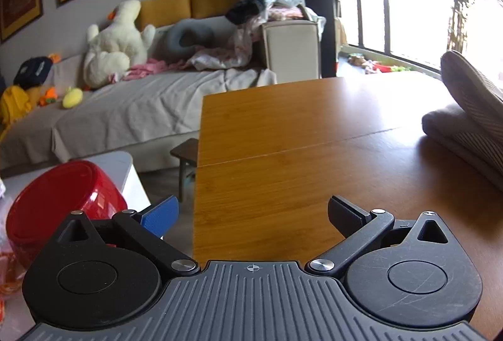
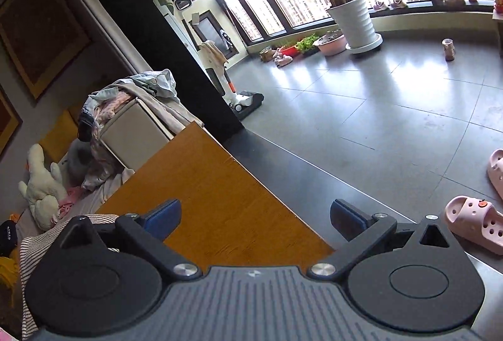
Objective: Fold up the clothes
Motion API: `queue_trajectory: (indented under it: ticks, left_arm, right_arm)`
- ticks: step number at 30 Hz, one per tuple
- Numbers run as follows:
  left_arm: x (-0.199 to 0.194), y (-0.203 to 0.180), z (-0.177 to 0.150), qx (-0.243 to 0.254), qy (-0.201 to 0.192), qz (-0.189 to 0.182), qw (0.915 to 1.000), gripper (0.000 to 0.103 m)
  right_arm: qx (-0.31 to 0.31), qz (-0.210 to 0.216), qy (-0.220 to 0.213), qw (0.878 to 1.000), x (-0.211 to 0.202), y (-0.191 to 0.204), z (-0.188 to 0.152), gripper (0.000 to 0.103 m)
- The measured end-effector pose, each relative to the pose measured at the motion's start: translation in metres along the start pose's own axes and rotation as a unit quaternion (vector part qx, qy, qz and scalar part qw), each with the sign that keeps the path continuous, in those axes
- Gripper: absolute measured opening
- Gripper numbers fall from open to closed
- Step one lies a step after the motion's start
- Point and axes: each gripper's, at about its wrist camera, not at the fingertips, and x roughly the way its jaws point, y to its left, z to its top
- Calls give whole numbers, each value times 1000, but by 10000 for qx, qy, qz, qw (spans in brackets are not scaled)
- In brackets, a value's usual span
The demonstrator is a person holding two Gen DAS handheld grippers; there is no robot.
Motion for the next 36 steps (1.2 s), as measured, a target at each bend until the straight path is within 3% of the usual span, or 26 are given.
queue_trajectory:
  ticks: [5, 7, 9, 12, 15, 17, 20, 23, 25, 26, 28, 31, 34, 36]
  left_arm:
    - [-30, -17, 4, 290, -91, 354, 9989, 103]
    - [-46, -20, 16, 176, -262, 342, 9989, 103]
    - [-61, -24, 32, -323, -309, -147, 9989, 103]
    - [-65, -42, 60, -1011, -222, -981, 9898, 103]
    - [-37, -72, 80, -1298, 29, -1553, 9793, 103]
    - [-12, -94, 88, -1436, 344, -1840, 9718, 103]
    - [17, -120, 95, -1441, 605, -2162, 9638, 103]
    - [36, -136, 100, -1346, 693, -2359, 9599, 103]
    - [42, -138, 101, -1275, 670, -2450, 9588, 103]
    - [44, -137, 103, -1245, 631, -2450, 9594, 103]
    - [48, -135, 108, -1199, 531, -2456, 9605, 103]
    - [37, -128, 121, -1273, 4, -2630, 9564, 100]
    - [33, -133, 136, -1285, -369, -3062, 9425, 87]
    - [48, -146, 140, -1196, -196, -3366, 9338, 81]
  right_arm:
    - [-254, 202, 48, 9995, -15, 12, 0, 103]
    - [-422, 324, 55, 9986, -24, 21, 1, 103]
    - [-591, 445, 63, 9972, -33, 29, 1, 103]
    - [-843, 627, 74, 9944, -47, 42, 2, 103]
    - [-1120, 1403, 366, 9831, -34, 76, 13, 103]
    - [-1334, 1653, 777, 9741, -14, 96, 13, 103]
    - [-1473, 1460, 1107, 9720, 13, 108, 5, 103]
    - [-1505, 1370, 1457, 9682, 30, 108, -6, 103]
    - [-1641, 1597, 1705, 9584, 32, 113, -16, 98]
    - [-1862, 1651, 1664, 9541, 29, 120, -21, 85]
    - [-2607, 1504, 1233, 9456, 13, 141, -32, 69]
    - [-3681, 1262, 667, 9188, -7, 171, -50, 64]
    - [-4198, 1133, 552, 8988, -16, 185, -71, 64]
    - [-4009, 1283, 754, 9040, -17, 176, -64, 64]
